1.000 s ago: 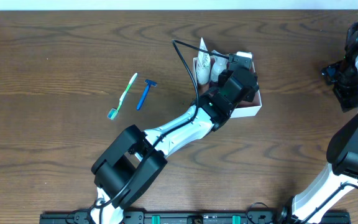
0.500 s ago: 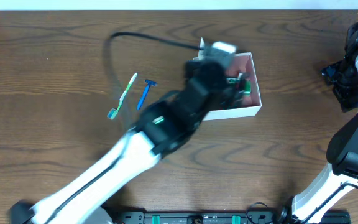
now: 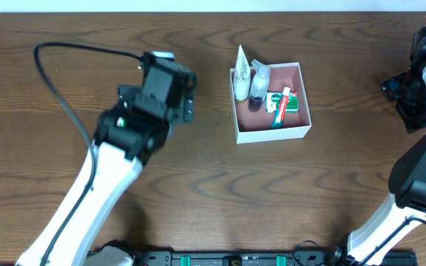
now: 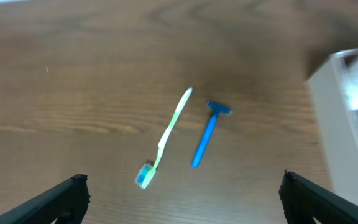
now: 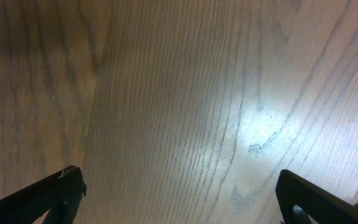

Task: Pack container
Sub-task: 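Withdraw the left gripper and move it to the blue razor, then lower the left gripper over the blue razor handle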

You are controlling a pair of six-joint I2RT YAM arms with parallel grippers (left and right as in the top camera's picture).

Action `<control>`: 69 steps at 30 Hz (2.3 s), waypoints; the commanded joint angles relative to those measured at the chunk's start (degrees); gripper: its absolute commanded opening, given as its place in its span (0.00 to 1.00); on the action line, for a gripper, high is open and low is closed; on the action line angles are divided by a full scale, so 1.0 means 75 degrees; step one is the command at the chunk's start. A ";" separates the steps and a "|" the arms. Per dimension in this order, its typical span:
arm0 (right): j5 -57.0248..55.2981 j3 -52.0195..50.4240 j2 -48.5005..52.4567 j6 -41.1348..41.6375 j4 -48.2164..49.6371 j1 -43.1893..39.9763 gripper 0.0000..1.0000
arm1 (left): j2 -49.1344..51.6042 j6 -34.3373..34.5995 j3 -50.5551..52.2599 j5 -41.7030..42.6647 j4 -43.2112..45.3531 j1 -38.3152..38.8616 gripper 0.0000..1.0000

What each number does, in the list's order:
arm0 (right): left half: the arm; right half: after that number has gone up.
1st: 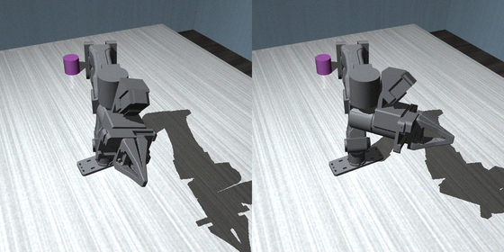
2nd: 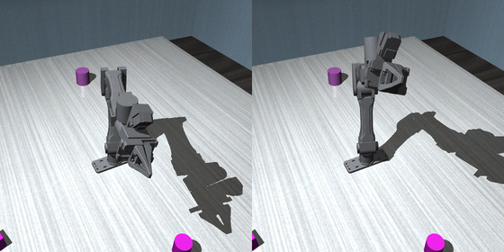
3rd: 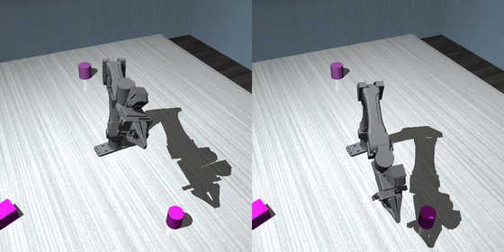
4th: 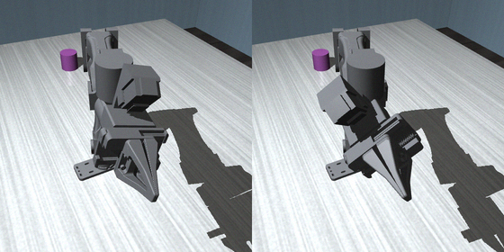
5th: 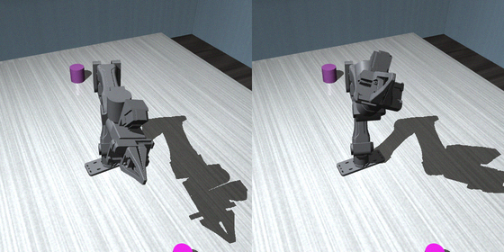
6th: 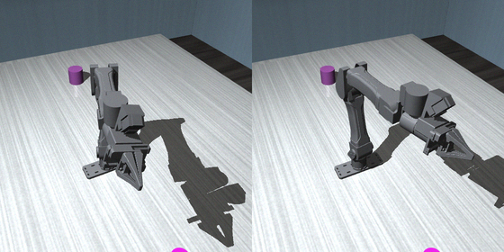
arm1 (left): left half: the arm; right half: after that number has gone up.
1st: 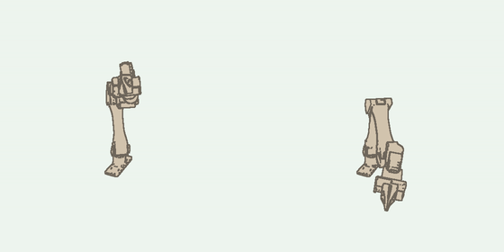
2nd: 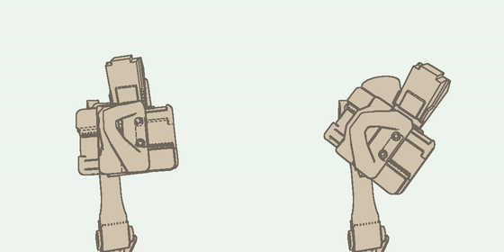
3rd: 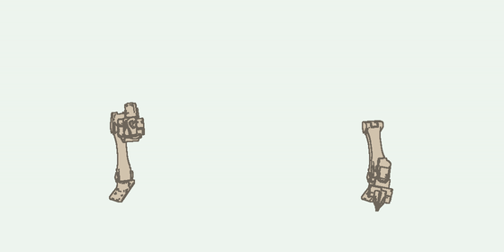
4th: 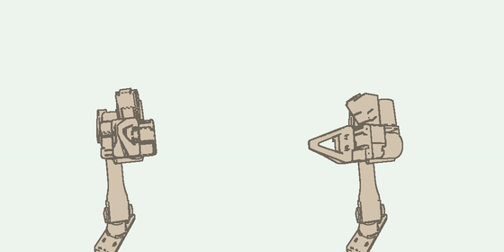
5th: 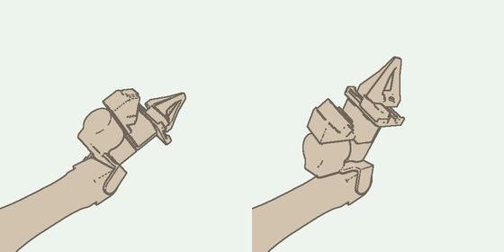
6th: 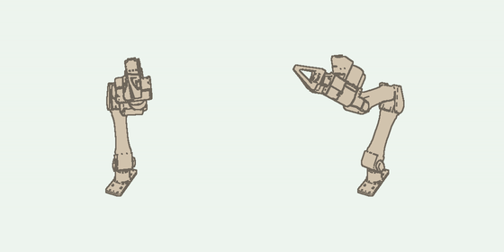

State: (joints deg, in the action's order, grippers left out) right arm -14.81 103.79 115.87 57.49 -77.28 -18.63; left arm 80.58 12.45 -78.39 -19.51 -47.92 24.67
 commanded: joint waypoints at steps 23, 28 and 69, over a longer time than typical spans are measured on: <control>-0.0108 0.0035 0.0041 0.0099 -0.0012 -0.0020 0.99 | 0.3800 -0.1504 0.0102 0.2028 0.0851 -0.1416 0.99; -0.0111 0.0035 0.0041 0.0099 -0.0009 -0.0023 0.99 | 0.4097 -0.1597 0.0102 0.2425 0.0973 -0.1416 0.99; -0.0108 0.0035 0.0041 0.0099 -0.0009 -0.0015 0.99 | 0.4750 -0.1594 0.0111 0.2754 0.1483 -0.1416 0.93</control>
State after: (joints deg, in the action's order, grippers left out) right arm -14.83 103.79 115.87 57.49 -77.28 -18.63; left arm 115.94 1.19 -78.17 1.04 -36.84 14.28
